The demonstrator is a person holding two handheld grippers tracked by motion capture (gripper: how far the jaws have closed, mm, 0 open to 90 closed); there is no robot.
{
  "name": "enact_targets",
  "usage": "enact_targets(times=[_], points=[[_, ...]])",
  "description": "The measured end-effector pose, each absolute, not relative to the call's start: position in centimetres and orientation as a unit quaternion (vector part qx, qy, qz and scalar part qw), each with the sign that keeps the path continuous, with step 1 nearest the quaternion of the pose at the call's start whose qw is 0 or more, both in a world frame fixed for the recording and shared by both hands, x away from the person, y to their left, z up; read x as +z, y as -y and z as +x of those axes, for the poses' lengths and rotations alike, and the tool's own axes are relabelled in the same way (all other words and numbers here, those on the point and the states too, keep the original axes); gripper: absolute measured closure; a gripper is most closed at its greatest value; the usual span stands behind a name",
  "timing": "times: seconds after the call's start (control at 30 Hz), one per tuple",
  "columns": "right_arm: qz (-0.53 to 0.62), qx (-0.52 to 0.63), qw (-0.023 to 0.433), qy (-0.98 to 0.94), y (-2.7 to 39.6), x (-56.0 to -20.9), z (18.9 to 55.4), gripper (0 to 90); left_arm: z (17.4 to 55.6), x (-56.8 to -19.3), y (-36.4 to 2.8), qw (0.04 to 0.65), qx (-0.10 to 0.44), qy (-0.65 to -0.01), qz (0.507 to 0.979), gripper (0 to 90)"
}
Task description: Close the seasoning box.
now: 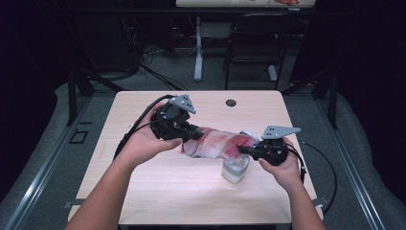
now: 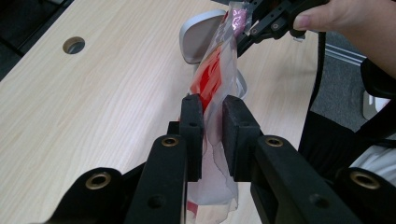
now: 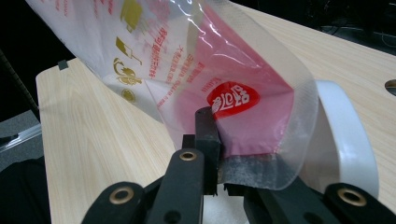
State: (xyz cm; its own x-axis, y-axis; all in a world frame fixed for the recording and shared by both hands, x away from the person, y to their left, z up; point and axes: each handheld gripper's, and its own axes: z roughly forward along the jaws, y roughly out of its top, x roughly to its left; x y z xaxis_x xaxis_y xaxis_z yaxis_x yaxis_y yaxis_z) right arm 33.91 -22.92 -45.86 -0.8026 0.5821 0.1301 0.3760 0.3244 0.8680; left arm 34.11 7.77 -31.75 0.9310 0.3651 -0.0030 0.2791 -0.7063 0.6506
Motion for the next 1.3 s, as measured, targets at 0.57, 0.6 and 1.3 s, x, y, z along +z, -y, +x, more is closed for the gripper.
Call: enact_targets(times=[0.57, 0.6, 1.3], points=[[0.297, 0.499, 0.103, -0.808, 22.9, -45.8, 33.9, 87.4, 34.2, -31.8, -7.8, 0.344, 0.062, -0.175, 0.92, 79.5], [0.298, 0.498, 0.103, -0.808, 22.9, -45.8, 33.9, 87.4, 34.2, -31.8, -7.9, 0.344, 0.062, -0.175, 0.92, 79.5], [0.292, 0.499, 0.108, -0.809, 22.5, -45.4, 33.6, 87.7, 34.3, -32.6, -9.4, 0.352, 0.058, -0.192, 0.915, 79.5]])
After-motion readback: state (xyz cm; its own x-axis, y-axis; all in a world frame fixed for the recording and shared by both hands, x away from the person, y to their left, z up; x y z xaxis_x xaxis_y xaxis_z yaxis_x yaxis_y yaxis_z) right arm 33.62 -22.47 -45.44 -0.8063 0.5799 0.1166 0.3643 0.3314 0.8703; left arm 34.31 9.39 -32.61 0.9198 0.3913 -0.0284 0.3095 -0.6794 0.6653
